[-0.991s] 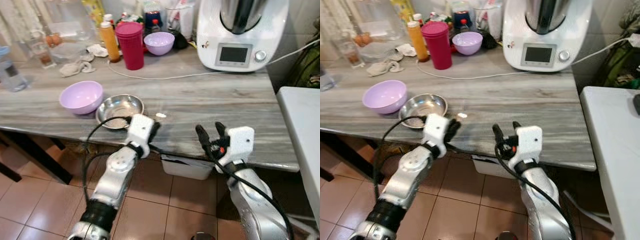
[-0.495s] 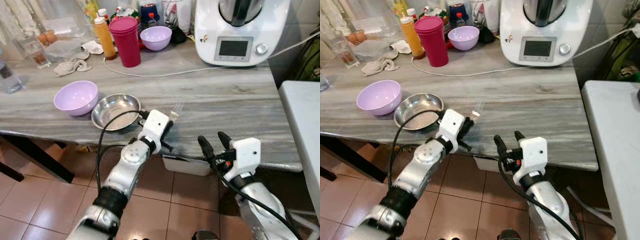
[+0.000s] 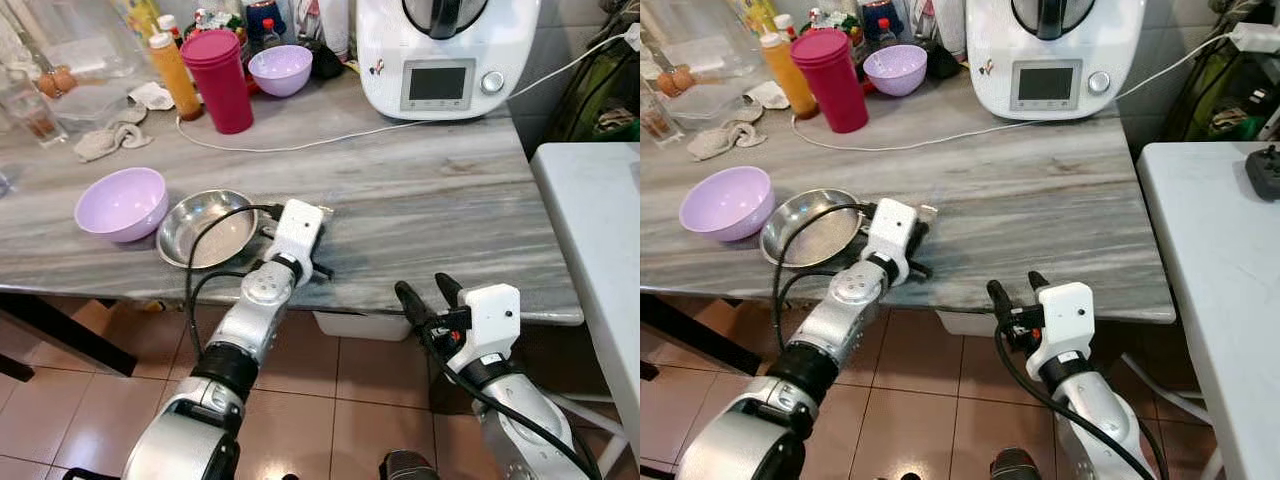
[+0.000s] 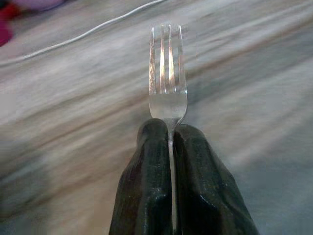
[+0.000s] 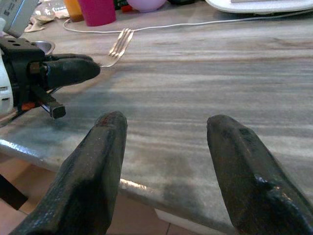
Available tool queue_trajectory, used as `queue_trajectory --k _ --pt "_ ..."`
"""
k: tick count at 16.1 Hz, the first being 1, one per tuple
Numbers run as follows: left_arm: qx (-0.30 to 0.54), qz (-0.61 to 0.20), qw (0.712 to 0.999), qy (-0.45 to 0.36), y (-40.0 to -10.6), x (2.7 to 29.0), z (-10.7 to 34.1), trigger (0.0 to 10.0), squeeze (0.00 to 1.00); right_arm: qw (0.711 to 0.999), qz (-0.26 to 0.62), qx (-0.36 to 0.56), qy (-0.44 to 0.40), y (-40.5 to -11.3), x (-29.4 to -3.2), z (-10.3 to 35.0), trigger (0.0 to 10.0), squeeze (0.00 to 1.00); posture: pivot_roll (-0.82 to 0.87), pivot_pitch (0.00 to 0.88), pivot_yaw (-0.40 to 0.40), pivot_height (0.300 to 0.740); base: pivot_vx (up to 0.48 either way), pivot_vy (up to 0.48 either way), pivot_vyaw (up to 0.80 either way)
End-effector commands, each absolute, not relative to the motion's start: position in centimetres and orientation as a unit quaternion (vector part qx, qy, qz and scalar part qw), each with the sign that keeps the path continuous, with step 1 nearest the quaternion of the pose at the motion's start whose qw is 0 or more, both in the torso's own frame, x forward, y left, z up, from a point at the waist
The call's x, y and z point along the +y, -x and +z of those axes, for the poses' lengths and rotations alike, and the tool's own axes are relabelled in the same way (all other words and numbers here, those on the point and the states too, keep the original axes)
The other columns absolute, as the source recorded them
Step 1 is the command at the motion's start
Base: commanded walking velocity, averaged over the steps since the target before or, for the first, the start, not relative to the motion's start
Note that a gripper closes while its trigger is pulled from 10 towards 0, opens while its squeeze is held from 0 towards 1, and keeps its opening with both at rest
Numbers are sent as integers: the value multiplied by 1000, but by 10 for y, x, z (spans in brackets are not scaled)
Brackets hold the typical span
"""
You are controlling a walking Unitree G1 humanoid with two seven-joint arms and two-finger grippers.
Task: Setting the table
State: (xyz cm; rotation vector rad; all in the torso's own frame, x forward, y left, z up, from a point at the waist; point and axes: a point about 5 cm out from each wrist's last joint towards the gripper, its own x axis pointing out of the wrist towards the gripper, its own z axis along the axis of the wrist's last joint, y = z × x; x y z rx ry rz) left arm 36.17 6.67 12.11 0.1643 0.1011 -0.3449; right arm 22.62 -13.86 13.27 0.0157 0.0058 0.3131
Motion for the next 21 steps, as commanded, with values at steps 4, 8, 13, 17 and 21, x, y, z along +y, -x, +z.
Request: queue_trajectory --k 4,8,13,17,21 --pt "72 -94 991 -69 -368 97 114 10000 0 985 172 -3 -10 -228 -131 137 10000 0 -391 154 143 740 0 0 0" --pt "72 -77 992 -71 -368 107 113 10000 0 984 179 -2 -9 -231 -130 137 10000 0 -379 150 133 740 0 0 0" --pt "92 -80 992 -28 -366 96 107 10000 1000 982 190 -4 -3 -235 -127 138 10000 0 -374 145 128 740 0 0 0" --pt "102 -87 991 -11 -364 88 104 10000 1000 982 187 -5 -2 -235 -127 138 10000 0 -377 143 132 740 0 0 0" --pt "88 -110 990 6 -365 82 112 10000 1000 982 189 -8 0 -238 -127 138 10000 0 -369 133 132 740 0 0 0"
